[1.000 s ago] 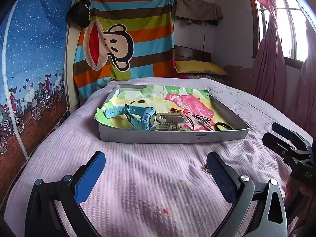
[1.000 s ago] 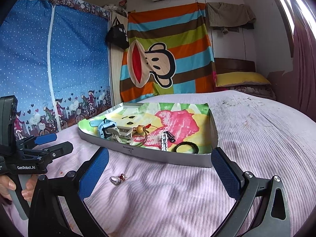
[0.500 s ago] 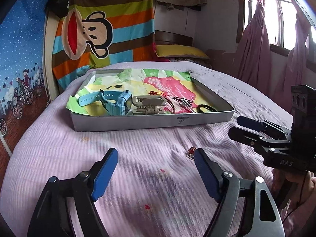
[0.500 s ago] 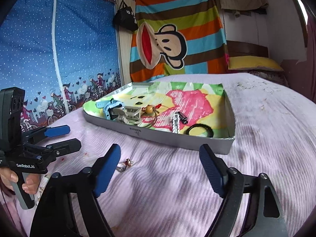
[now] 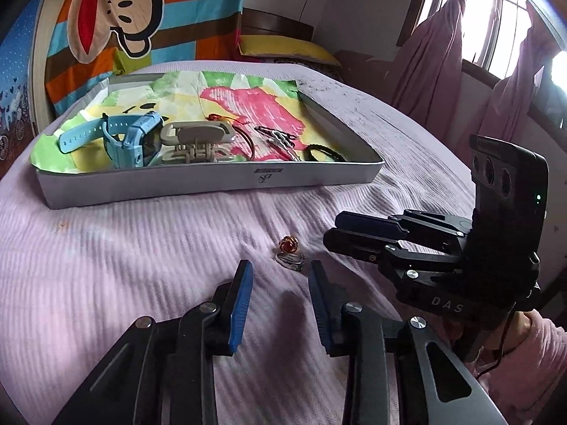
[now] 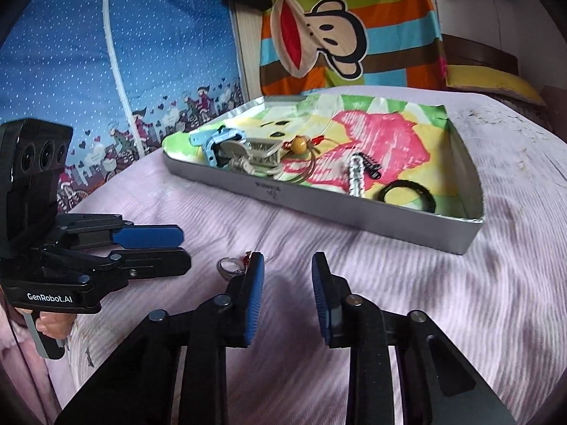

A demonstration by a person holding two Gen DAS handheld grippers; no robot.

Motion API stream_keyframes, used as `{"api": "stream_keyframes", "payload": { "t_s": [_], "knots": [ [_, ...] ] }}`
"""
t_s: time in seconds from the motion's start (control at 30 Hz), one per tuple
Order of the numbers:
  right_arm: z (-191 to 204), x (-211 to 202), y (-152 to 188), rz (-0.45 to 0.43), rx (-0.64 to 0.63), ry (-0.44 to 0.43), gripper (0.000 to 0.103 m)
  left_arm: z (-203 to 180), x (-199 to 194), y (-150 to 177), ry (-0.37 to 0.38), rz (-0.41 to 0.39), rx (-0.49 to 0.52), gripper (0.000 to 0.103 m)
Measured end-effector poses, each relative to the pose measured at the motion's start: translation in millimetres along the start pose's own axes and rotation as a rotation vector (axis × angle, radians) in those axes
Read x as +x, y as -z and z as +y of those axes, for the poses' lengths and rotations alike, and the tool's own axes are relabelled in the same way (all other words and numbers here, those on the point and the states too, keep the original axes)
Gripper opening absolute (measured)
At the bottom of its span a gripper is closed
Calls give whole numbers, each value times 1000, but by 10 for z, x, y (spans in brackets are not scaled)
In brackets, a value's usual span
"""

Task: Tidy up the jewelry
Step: 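Grasp the silver ring with the left tool while the right tool grasps the small red charm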

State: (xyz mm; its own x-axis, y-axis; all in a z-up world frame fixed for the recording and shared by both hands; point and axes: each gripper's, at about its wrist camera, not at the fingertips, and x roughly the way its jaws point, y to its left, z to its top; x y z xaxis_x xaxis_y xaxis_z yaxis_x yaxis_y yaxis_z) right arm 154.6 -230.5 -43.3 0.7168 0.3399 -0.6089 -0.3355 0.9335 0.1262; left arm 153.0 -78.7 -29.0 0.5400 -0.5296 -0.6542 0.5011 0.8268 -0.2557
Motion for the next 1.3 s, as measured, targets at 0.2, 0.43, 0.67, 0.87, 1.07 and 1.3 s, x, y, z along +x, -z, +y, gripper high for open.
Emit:
{"api": "stream_keyframes", "payload": {
  "t_s": [0.2,0.43,0.67,0.87,1.07,1.3],
  "knots": [
    [-34,84,25,38,10,-29,18,43,170,-72,16,64,-34,24],
    [-68,132,27,54,23,-49,18,61,320,-125,11,120,-48,19],
    [-84,176,27,67,28,-56,18,95,425,-178,-20,142,-59,9],
    [-105,236,5,77,31,-53,18,189,487,-226,-15,133,-108,8],
    [-109,299,-24,89,27,-56,18,282,490,-236,3,114,-155,7],
    [-27,332,-38,103,-8,-71,18,377,498,-257,10,99,-202,6]
  ]
}}
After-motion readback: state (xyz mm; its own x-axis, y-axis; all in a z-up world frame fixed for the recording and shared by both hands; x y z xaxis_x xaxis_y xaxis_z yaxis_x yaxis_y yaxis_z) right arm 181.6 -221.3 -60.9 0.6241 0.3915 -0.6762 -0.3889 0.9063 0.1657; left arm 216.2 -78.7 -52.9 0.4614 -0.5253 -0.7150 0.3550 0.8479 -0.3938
